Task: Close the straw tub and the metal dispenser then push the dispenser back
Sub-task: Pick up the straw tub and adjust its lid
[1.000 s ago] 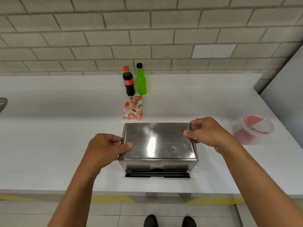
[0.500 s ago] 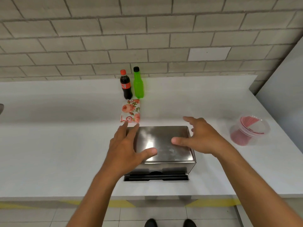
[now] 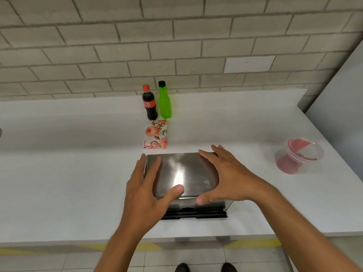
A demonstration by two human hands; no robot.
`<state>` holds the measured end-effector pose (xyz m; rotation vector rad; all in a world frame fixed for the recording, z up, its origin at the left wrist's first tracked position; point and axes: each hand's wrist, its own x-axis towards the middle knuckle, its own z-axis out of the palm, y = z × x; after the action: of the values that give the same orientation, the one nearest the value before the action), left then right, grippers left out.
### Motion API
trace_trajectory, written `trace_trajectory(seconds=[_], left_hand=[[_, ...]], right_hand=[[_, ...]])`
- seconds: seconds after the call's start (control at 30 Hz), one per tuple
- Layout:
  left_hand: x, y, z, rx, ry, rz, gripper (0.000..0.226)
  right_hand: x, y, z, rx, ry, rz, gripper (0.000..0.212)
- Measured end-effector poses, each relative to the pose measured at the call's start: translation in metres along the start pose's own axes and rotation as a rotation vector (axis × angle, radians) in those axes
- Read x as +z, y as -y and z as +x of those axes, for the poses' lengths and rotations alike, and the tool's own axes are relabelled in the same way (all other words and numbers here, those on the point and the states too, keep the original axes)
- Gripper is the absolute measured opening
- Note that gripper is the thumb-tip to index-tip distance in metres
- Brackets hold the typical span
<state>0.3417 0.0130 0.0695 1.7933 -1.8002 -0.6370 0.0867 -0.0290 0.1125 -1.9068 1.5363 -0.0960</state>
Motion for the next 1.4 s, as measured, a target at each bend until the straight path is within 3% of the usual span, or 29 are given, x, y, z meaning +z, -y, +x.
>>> trace_trajectory(seconds=[0.1,0.33,0.53,0.73,0.87,1.1,1.17,1.27,1.4], left_hand=[[0.000,-0.001,-0.013,0.109,-0.088,0.022,0.094],[0.028,-0.053,-0.001,0.317,-0.063,-0.089,0.061],[0.081,-0.128,0.017,0.469,0.141,-0.216,0.055],[0.153,-0.195,0.027,0.309,0.384,-0.315,0.084],[0.216,-0.227,0.042,0.122,0.464,-0.348,0.108],[0.314,-0.249,0.072,-0.077,0.329,-0.424,0.123],[0.331,-0.253,0.076,-0.103,0.271,-0.490,0.114],[0.350,-0.255,0.078,-0.112,0.181,-0.597,0.081],[0.359,-0.259,0.077,-0.114,0.102,-0.649,0.066]], right_hand=[[0.001,-0.015,-0.010,0.004,-0.171,0.179,0.129],[-0.007,-0.066,-0.034,0.204,-0.675,0.513,0.053],[-0.016,-0.119,-0.060,0.341,-0.914,0.545,0.038],[-0.040,-0.187,-0.072,0.506,-1.111,0.561,0.043],[-0.061,-0.238,-0.066,0.576,-1.020,0.711,0.058],[-0.081,-0.304,-0.048,0.441,-0.630,0.826,0.091],[-0.087,-0.318,-0.047,0.356,-0.505,0.825,0.099],[-0.094,-0.328,-0.047,0.216,-0.381,0.793,0.075],[-0.088,-0.343,-0.035,0.104,-0.357,0.769,0.089]])
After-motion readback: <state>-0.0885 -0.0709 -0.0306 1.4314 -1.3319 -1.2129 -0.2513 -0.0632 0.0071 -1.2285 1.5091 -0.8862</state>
